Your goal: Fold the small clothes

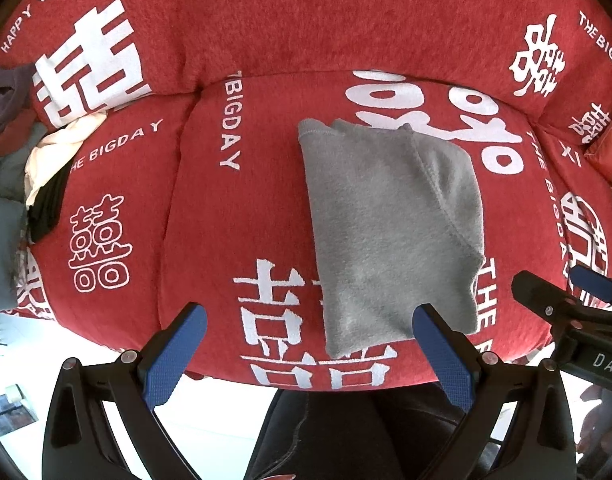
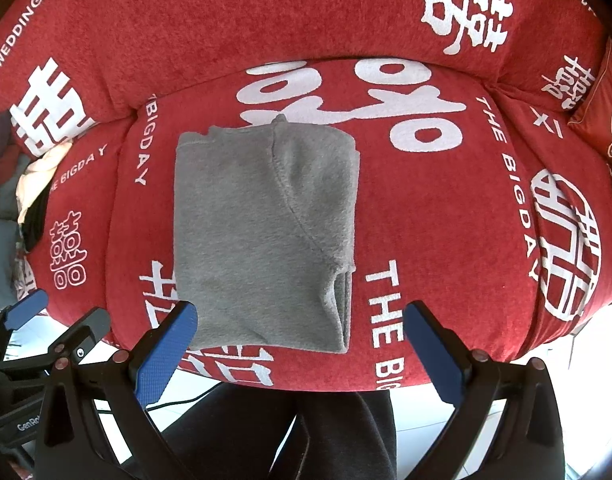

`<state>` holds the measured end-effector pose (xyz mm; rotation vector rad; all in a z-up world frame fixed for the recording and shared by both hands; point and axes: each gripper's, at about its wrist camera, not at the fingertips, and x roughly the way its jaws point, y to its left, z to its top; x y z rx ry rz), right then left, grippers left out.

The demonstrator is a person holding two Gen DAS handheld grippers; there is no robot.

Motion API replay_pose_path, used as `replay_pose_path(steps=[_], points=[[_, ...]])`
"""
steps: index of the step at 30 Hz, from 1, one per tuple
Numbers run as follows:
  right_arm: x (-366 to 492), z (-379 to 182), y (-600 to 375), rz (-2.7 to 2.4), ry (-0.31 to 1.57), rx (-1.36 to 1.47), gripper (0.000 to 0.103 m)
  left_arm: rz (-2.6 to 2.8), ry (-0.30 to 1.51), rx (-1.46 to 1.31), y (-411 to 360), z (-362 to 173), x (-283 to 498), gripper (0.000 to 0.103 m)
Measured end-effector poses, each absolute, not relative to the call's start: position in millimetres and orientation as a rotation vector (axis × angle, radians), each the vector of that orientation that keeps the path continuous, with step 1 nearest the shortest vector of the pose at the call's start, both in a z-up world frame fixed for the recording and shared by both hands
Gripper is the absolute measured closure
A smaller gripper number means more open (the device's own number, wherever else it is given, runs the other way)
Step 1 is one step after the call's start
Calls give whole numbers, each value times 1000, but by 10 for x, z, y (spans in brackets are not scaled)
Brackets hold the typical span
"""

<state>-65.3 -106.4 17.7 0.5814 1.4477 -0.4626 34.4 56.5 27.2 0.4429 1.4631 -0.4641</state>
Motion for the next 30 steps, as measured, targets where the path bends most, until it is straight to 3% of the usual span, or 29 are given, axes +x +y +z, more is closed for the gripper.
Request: replay_pose_path(steps=[30], points=[[-645,184,-1101,-463,1444,584,0,-475,1465,464,571,252,343,0]])
